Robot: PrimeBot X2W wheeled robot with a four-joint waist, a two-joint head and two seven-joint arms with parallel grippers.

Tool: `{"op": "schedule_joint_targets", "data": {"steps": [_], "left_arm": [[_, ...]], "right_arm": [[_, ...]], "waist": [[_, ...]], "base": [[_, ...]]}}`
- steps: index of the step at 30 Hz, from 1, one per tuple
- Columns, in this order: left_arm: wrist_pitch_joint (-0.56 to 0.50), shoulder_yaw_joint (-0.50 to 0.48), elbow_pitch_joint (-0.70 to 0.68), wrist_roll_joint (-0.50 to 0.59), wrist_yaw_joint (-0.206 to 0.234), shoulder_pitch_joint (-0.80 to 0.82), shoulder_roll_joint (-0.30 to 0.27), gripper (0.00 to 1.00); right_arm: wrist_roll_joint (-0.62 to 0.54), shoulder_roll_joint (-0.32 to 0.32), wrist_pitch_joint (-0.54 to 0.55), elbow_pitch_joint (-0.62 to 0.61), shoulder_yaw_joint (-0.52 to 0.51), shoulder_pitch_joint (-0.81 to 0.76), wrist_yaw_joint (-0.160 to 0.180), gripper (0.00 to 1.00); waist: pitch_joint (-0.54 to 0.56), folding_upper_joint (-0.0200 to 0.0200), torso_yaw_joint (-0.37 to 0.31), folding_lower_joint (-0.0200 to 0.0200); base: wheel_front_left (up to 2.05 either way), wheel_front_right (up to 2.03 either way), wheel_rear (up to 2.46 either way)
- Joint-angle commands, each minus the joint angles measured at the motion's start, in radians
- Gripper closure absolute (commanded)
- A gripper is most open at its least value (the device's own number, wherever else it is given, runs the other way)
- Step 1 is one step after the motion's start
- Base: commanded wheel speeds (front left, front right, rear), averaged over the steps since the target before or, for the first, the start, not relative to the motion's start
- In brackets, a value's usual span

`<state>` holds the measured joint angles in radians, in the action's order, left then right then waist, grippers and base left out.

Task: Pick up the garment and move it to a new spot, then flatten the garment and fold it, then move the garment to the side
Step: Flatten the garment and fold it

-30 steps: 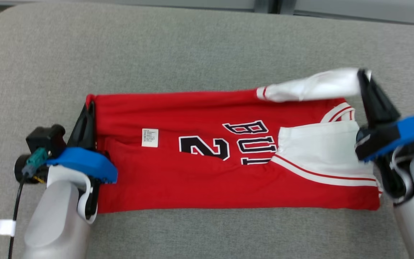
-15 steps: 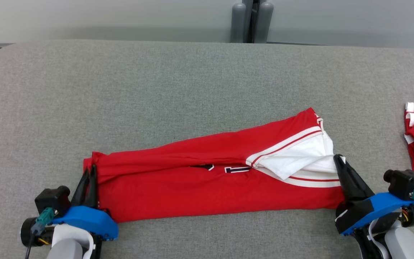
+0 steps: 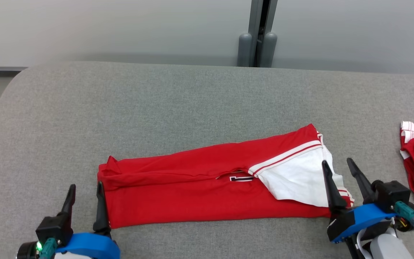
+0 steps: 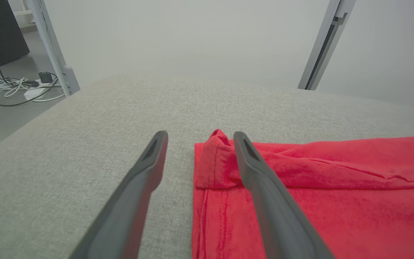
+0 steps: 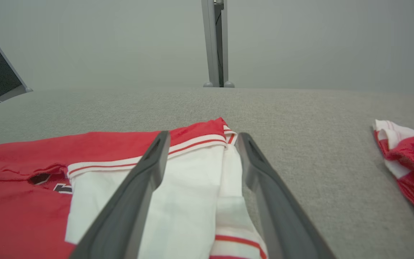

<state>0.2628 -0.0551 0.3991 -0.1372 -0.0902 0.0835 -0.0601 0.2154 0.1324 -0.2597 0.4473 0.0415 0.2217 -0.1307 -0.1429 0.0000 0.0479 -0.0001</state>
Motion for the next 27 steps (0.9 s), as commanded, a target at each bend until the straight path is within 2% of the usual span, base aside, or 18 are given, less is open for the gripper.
{"op": "schedule_joint_targets", "data": {"steps": [1, 7, 13, 23, 27], "left_arm": [[0.002, 0.004, -0.007, 0.008, -0.005, -0.018, 0.002, 0.0], [0.002, 0.022, -0.003, 0.002, -0.009, -0.056, 0.009, 0.0], [0.002, 0.047, 0.006, -0.004, -0.015, -0.035, 0.009, 0.0], [0.002, 0.094, 0.028, -0.038, -0.02, 0.007, 0.009, 0.0], [0.002, 0.093, 0.032, -0.041, -0.017, 0.007, 0.009, 0.0]], "right_arm": [[-0.025, -0.008, -0.005, 0.013, -0.008, -0.021, 0.0, 0.0], [-0.048, -0.036, -0.006, 0.028, -0.024, -0.05, 0.0, 0.0], [-0.074, -0.029, -0.006, 0.084, -0.027, 0.017, 0.0, 0.0], [-0.157, -0.044, 0.075, 0.363, -0.11, 0.179, 0.0, 0.0], [-0.129, -0.07, 0.112, 0.481, -0.096, 0.181, -0.001, 0.0]], "waist": [[0.013, 0.0, -0.003, 0.0001], [0.027, 0.0, 0.001, 0.0001], [0.004, 0.0, 0.008, 0.0001], [-0.048, 0.0, 0.058, 0.0001], [-0.053, 0.0, 0.069, 0.0001]], "base": [[0.0, 0.0, 0.0], [0.0, 0.0, 0.0], [0.0, 0.0, 0.0], [0.0, 0.0, 0.0], [0.0, 0.0, 0.0]]}}
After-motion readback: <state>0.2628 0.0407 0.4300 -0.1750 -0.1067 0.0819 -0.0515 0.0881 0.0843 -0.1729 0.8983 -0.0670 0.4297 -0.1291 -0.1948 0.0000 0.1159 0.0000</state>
